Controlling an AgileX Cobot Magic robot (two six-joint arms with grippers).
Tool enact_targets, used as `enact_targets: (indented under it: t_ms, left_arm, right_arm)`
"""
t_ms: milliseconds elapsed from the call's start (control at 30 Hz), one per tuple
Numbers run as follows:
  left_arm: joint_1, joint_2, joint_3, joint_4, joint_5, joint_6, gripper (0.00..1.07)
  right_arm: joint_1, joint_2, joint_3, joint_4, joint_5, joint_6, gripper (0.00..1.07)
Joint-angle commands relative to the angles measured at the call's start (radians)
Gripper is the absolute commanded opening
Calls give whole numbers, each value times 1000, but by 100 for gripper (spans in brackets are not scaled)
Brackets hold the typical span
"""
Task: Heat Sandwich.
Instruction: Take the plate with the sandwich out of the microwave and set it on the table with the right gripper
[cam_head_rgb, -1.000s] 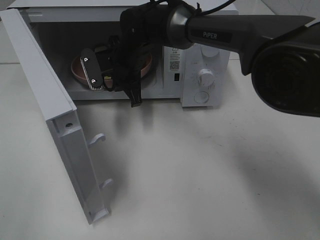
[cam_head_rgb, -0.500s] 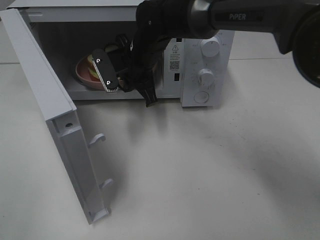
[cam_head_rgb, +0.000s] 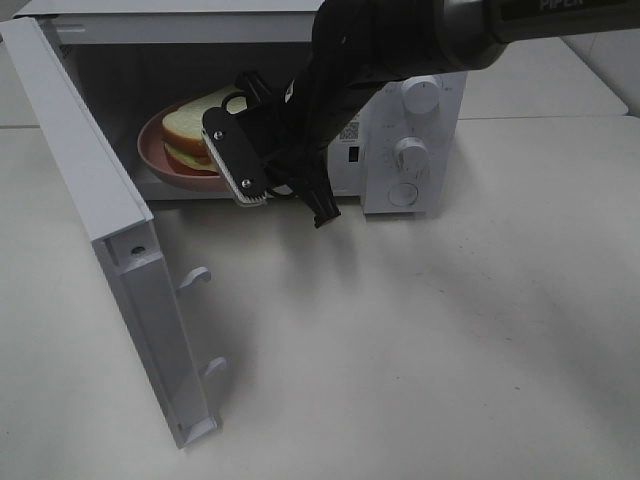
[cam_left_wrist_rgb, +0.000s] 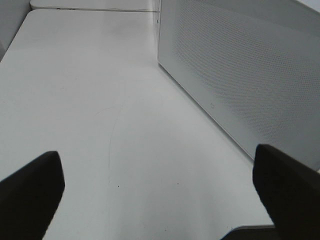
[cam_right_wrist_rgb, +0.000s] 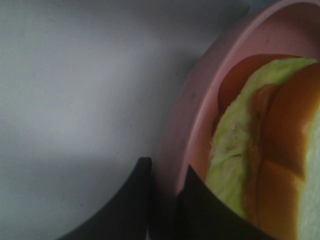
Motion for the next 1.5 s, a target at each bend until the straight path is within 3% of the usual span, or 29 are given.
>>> enact_targets:
  t_ms: [33,433,933,1500]
  left_arm:
    - [5,-5,2,-2,-4,-7,97]
    - [5,-5,2,-2,-4,-7,97]
    - [5,-5,2,-2,-4,-7,97]
    - [5,-5,2,-2,-4,-7,97]
  right_arm:
    - [-10,-53,47,81,-50,-87,0]
    - [-10,-194,218,218,-80,-254,0]
    - [-9,-376,436,231,-127,-271,0]
    - [-7,-665,780,230,-152,-240,0]
